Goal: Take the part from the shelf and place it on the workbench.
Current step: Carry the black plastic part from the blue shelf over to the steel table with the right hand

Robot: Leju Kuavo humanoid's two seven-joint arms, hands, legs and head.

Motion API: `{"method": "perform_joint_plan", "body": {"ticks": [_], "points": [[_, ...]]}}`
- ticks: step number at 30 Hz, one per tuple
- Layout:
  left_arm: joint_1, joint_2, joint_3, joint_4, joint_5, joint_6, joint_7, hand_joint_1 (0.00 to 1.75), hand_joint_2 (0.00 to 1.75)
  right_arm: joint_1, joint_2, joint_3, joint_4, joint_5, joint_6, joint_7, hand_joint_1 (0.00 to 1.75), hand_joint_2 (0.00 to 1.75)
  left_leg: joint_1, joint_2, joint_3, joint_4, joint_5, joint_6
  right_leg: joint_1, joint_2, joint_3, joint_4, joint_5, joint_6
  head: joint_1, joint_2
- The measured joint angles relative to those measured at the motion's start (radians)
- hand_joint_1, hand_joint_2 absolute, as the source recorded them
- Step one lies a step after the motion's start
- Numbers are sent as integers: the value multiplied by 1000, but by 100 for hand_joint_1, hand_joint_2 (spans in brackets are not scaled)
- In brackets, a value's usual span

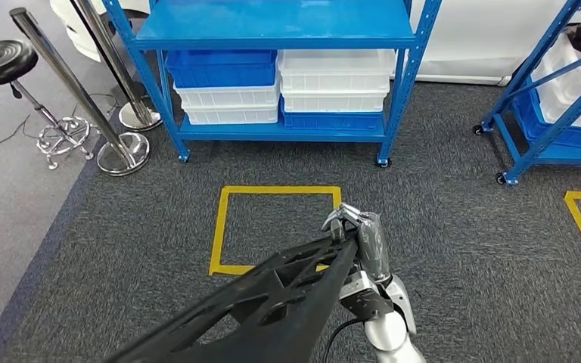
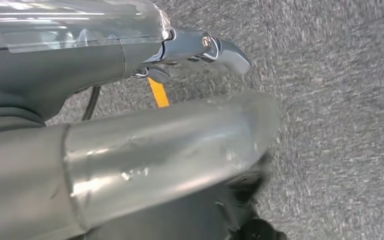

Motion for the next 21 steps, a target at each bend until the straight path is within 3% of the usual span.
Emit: {"method": "perform_joint_plan", "body": {"ticks": [1,2,4,5,6,8,10,12,13,15,16,17,18,21], "points": [[2,0,0,0,0,-1,0,0,0,1,0,0,0,0,0,0,175,0,0,0,-27,12,23,2,1,2,13,0,-11,0,0,0],[4,0,0,0,0,-1,0,0,0,1,0,0,0,0,0,0,175,0,-1,-1,-35,-16,67,7,3,4,28,0,-22,1,0,0],[6,1,0,0,0,-2,0,0,0,1,2,0,0,0,0,0,175,0,-7,-2,-8,-142,176,26,5,6,62,-4,-47,3,0,0],[7,3,0,0,0,-2,0,0,0,0,4,1,0,0,0,0,175,0,-12,-2,11,-194,208,38,5,8,74,-9,-56,7,0,0],[7,4,0,0,0,-2,0,0,0,1,5,1,1,0,0,0,175,0,-17,-2,27,-231,218,49,4,8,83,-17,-62,12,0,0],[6,5,-1,0,0,-2,1,0,0,1,6,1,0,0,0,0,175,0,-23,-2,52,-266,198,66,2,8,93,-24,-56,26,0,0],[6,5,-1,0,0,-2,0,0,0,-1,7,1,-1,0,0,0,175,0,-16,-3,86,-304,185,73,5,5,83,12,-31,37,0,0],[6,4,-1,0,0,-2,0,0,0,-3,7,1,-1,1,0,0,175,0,-8,-5,126,-331,175,77,5,3,27,108,-21,46,0,0],[6,4,-1,0,0,-2,0,0,0,-3,7,1,-1,1,0,0,175,0,-8,-6,142,-337,166,78,4,3,-14,163,-37,50,0,0],[7,4,-1,0,0,-2,0,0,0,-2,6,0,-1,1,0,0,175,0,-7,-9,174,-340,141,76,1,3,-94,234,-104,58,0,0],[9,4,-1,0,0,-2,0,0,0,-1,6,0,0,1,0,0,175,0,-7,-10,192,-340,127,74,0,2,-120,237,-131,61,0,0],[10,4,-1,0,0,-2,0,0,0,0,5,0,0,1,0,0,175,0,-6,-12,212,-340,112,71,-2,2,-135,217,-138,62,0,0],[10,3,-1,0,0,-2,0,0,0,1,5,0,0,1,0,0,175,0,-6,-13,234,-340,95,68,-4,1,-140,176,-114,62,0,0],[12,2,-1,1,0,-3,1,0,0,5,3,0,3,0,0,1,175,0,-6,-14,285,-330,38,51,-2,-9,-138,31,81,52,0,0]]}}
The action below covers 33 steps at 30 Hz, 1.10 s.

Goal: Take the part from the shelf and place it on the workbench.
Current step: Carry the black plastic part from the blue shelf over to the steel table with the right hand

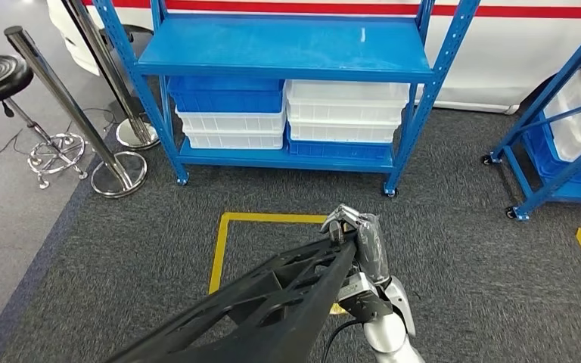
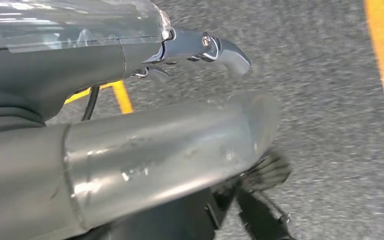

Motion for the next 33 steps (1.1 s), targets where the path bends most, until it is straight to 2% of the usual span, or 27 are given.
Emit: {"method": "perform_joint_plan", "body": {"ticks": [1,2,4,5,6,7,9,10,11,12,14,15,16,19,21,22,24,25,26,27,28,29,30,31,33], "points": [[-1,0,0,0,0,0,1,0,0,1,0,0,0,0,0,0,175,0,0,0,14,3,-16,-7,3,-2,2,-18,39,-8,0,0],[-3,0,0,0,0,0,1,0,0,1,0,0,0,0,0,1,175,0,-1,0,25,12,-22,-14,6,-2,7,-19,44,-18,0,0],[-8,0,0,0,0,0,2,0,0,-3,1,0,-3,0,0,0,175,0,2,1,21,59,-9,-26,5,3,34,-24,28,-37,0,0],[-11,0,0,0,-1,1,2,0,0,-6,2,1,-3,0,0,0,175,0,3,2,0,104,1,-29,5,4,51,-31,23,-45,0,0],[-13,0,0,0,-1,3,2,0,0,-6,2,1,-3,0,0,0,175,0,6,2,-31,158,-2,-33,3,5,67,-38,18,-51,0,0],[-14,0,-1,0,-3,5,2,0,0,-6,2,1,-3,0,1,0,175,0,7,2,-68,209,-19,-38,4,5,78,-43,13,-56,0,0],[-13,0,-2,0,-11,7,1,0,0,-5,2,1,-3,0,2,0,175,0,12,2,-146,282,-81,-46,3,12,96,-50,-6,-58,0,0],[-11,0,-3,0,-16,8,0,0,0,-3,2,1,-3,0,3,0,175,0,15,2,-175,291,-100,-49,2,16,107,-51,-18,-57,0,0],[-8,0,-5,0,-19,9,-1,0,0,-2,2,1,-3,0,4,0,175,0,17,3,-193,276,-95,-51,1,18,119,-51,-31,-53,0,0],[-6,0,-7,0,-22,10,-1,0,0,-2,2,1,-3,0,5,0,175,0,20,3,-198,237,-61,-52,-1,19,134,-51,-42,-49,0,0],[-4,0,-10,0,-24,11,-1,0,0,-1,2,1,-2,0,6,0,175,0,22,8,-187,122,50,-53,-4,19,162,-49,-62,-39,0,0],[-4,0,-12,0,-24,12,0,0,0,-1,2,1,-2,0,6,0,175,0,20,11,-181,80,85,-49,-3,19,171,-48,-69,-33,0,0],[-4,0,-13,0,-24,13,0,0,0,-1,3,1,-3,0,7,0,175,0,18,13,-177,57,108,-43,-3,19,176,-48,-74,-25,0,0],[-3,-1,-15,0,-22,17,3,0,0,-1,3,1,-4,1,8,0,175,0,13,10,-173,49,116,-19,-3,18,181,-52,-87,-3,0,0],[-4,-1,-16,0,-21,18,3,0,0,-2,3,0,-6,2,8,0,175,0,14,8,-163,39,114,-5,-4,14,163,-9,-111,5,0,0],[-4,-2,-17,0,-21,18,3,0,0,-2,3,0,-6,2,8,0,175,0,14,8,-157,36,111,2,-4,13,133,44,-133,6,0,0],[-5,-1,-17,0,-21,18,3,0,0,1,2,0,-6,2,8,0,175,0,9,8,-149,35,101,14,-1,12,43,180,-172,6,0,0],[-4,-1,-17,0,-21,18,3,0,0,3,2,-1,-6,3,8,0,175,0,6,7,-144,35,94,17,-1,12,5,225,-172,5,0,0],[-3,-1,-17,0,-21,18,4,0,0,5,1,-1,-6,3,8,0,175,0,3,5,-136,35,87,19,0,12,-16,234,-150,2,0,0],[-2,-1,-17,0,-21,18,4,0,0,6,1,-1,-6,3,8,0,175,0,0,3,-125,35,79,19,2,12,-17,203,-108,-2,0,0],[-2,-2,-17,0,-21,18,4,0,0,6,1,-1,-6,3,8,0,175,0,-3,1,-113,35,70,18,6,12,-2,140,-54,-10,0,0],[-1,-2,-17,1,-21,18,4,0,0,6,1,-1,-5,3,8,0,175,0,-6,0,-101,35,60,16,10,11,19,79,-12,-20,0,0],[-2,-3,-17,1,-21,18,4,0,0,5,1,-1,-5,3,8,0,175,0,-10,-2,-94,36,51,12,14,11,39,25,13,-28,0,0],[-3,-4,-17,1,-20,19,5,0,0,5,1,-1,-5,4,8,0,175,0,-11,-1,-90,38,45,8,17,11,52,-9,20,-34,1,0],[-6,-4,-17,1,-14,21,9,0,0,4,2,-1,-6,4,8,1,175,0,-11,0,-90,37,38,0,18,12,61,-30,7,-38,1,0]]}}
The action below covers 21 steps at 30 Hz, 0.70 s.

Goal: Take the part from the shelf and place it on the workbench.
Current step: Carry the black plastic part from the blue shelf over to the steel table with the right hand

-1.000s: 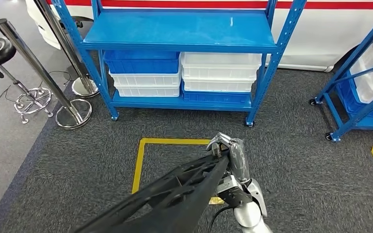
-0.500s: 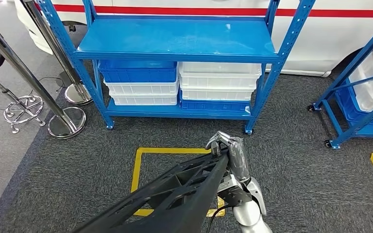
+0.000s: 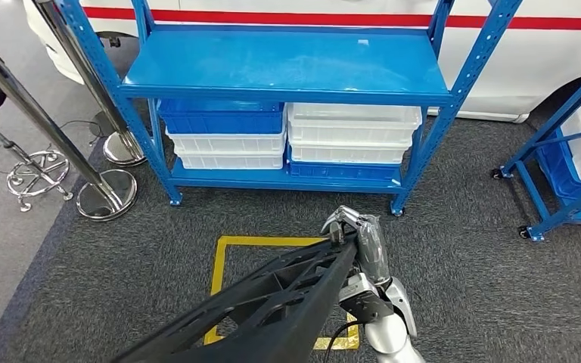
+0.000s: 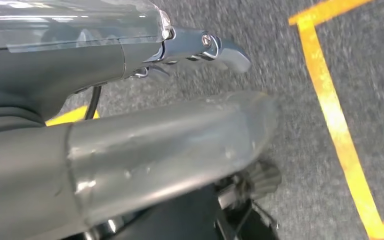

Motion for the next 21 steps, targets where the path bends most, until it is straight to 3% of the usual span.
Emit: {"method": "perform_joint_plan", "body": {"ticks": [3,6,7,8,9,11,12,14,17,19,21], "points": [[-4,1,1,0,9,5,14,0,0,-1,2,0,-2,2,4,0,175,0,2,2,-10,33,-31,-14,-11,-1,16,-19,-2,-6,0,0],[-4,1,1,0,13,6,20,0,0,-4,5,0,-2,3,5,0,175,0,14,2,-106,209,-106,-35,-15,-6,24,-26,-5,-11,0,0],[-3,1,1,0,14,5,21,0,0,-4,5,0,-2,4,6,0,175,0,18,2,-139,261,-116,-41,-16,-7,24,-25,-7,-12,0,0],[-2,1,1,0,15,5,21,0,0,-3,5,-1,-2,5,7,0,175,0,23,2,-158,280,-107,-45,-16,-6,24,-25,-8,-11,0,0],[-1,1,2,0,15,5,21,0,0,-3,6,-1,-2,6,8,0,175,0,26,3,-158,261,-77,-49,-18,-5,25,-24,-11,-10,0,0],[-3,1,2,0,15,7,17,0,0,-3,6,-1,-2,7,9,1,175,0,31,4,-113,135,6,-52,-21,-2,27,-20,-16,-4,0,0],[-4,1,3,0,16,8,15,0,0,-3,6,-1,-2,7,9,1,175,0,31,4,-87,71,32,-50,-21,-1,27,-17,-20,2,0,0],[-7,2,3,0,16,9,11,0,0,-3,7,-1,-2,8,9,1,175,0,27,2,-64,13,44,-38,-17,-1,25,-15,-20,15,0,0],[-7,2,4,0,16,9,10,0,0,-3,7,-2,-3,9,9,1,175,0,27,1,-63,6,50,-13,-17,-1,22,-11,-21,34,0,0],[-7,1,4,0,16,9,9,0,0,-4,6,-2,-3,9,9,1,175,0,29,3,-61,-1,57,2,-20,-2,-4,48,-61,41,0,0],[-7,1,5,0,16,9,9,0,0,-2,6,-3,-3,9,9,1,175,0,25,5,-61,-1,56,10,-21,-3,-63,176,-125,45,0,0]]}}
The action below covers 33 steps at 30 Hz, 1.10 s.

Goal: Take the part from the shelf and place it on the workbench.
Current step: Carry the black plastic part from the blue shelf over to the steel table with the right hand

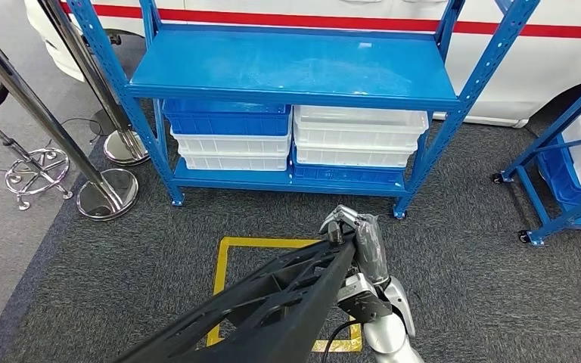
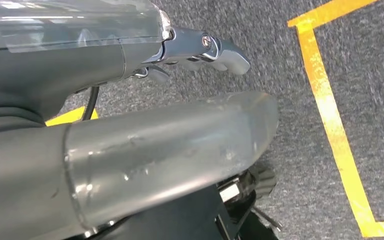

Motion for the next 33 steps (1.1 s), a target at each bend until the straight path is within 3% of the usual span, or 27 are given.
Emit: {"method": "perform_joint_plan", "body": {"ticks": [1,2,3,5,7,9,12,13,15,17,18,19,20,22,23,26,27,29,31,32,33], "points": [[0,0,0,0,0,0,0,0,0,1,0,-1,0,0,0,0,175,0,-2,0,0,1,-1,1,0,0,-27,57,-19,1,0,0],[1,0,0,0,0,0,0,0,0,3,0,-1,0,0,0,0,175,0,-3,0,0,2,-1,2,0,0,-42,86,-21,1,0,0],[1,0,0,0,0,0,0,0,0,3,0,-2,0,0,0,0,175,0,-4,0,1,3,-2,2,0,0,-38,78,-4,0,0,0],[1,0,0,0,0,0,0,0,0,3,0,-2,0,0,0,0,175,0,-5,-3,4,8,-8,-2,0,0,20,-40,62,-7,0,0],[0,-1,0,0,0,0,0,0,0,2,0,-2,0,0,0,0,175,0,-9,-4,4,16,-15,-11,5,0,74,-150,98,-15,0,0],[0,-1,1,0,0,0,0,0,0,2,0,-4,0,0,0,0,175,0,-12,-5,2,17,-19,-22,10,2,84,-174,94,-22,0,0],[-2,-1,1,0,0,0,0,0,0,1,1,-5,-1,0,0,0,175,0,-9,-4,-2,35,-37,-39,4,3,88,-183,96,-40,0,0],[-2,-1,1,0,0,0,0,0,0,1,2,-5,-1,0,0,0,175,0,-7,-3,-18,69,-59,-44,2,2,91,-187,97,-45,0,0],[-2,-1,1,0,0,0,0,0,0,1,2,-5,-2,0,0,0,175,0,-5,-3,-77,191,-118,-52,3,-1,93,-188,95,-52,0,0],[1,-1,1,0,0,0,0,0,0,2,2,-5,-1,0,0,0,175,0,-4,-3,-130,288,-143,-56,4,-2,94,-187,93,-55,0,0],[1,-1,1,0,0,0,0,0,0,2,2,-5,-1,0,0,0,175,0,-4,-3,-134,287,-126,-55,5,-1,96,-186,92,-55,0,0],[2,-1,1,0,1,0,0,0,0,2,2,-5,-1,0,0,0,175,0,-5,-3,-118,246,-92,-52,6,0,99,-185,90,-55,0,0],[1,-1,1,0,1,0,0,0,0,2,3,-5,-1,0,0,0,175,0,-5,-3,-89,178,-50,-47,7,1,103,-185,88,-54,0,0],[0,0,2,0,4,0,1,0,0,2,3,-5,-1,0,0,0,175,0,-10,-3,-34,58,-1,-33,10,2,107,-185,84,-48,0,0],[-1,1,2,0,5,0,4,0,0,2,3,-5,-1,0,1,0,175,0,-13,-4,-21,27,6,-28,11,2,106,-185,84,-44,0,0],[1,1,6,0,9,-2,14,0,0,1,3,-5,-1,1,3,0,175,0,-13,-3,-17,10,14,-14,10,2,104,-185,88,-27,0,0],[2,1,7,0,10,-2,14,0,0,1,3,-5,-2,1,4,0,175,0,-11,-2,-16,3,20,-8,11,2,101,-177,77,-22,0,0],[1,0,9,0,11,-2,14,0,0,0,3,-5,-2,1,4,0,175,0,-6,3,-17,-8,31,2,11,1,75,-109,20,-15,0,0],[0,-1,12,0,12,-3,14,0,0,1,2,-5,0,1,4,0,175,0,-8,5,-27,-6,35,6,9,1,28,15,-49,-9,0,0],[1,-1,13,0,12,-4,14,0,0,2,2,-6,1,1,4,0,175,0,-8,6,-33,-3,37,7,7,1,12,61,-65,-6,0,0],[1,-1,13,0,12,-4,14,0,0,3,2,-6,1,1,4,0,175,0,-8,7,-39,2,39,6,5,1,13,73,-60,-4,0,0]]}}
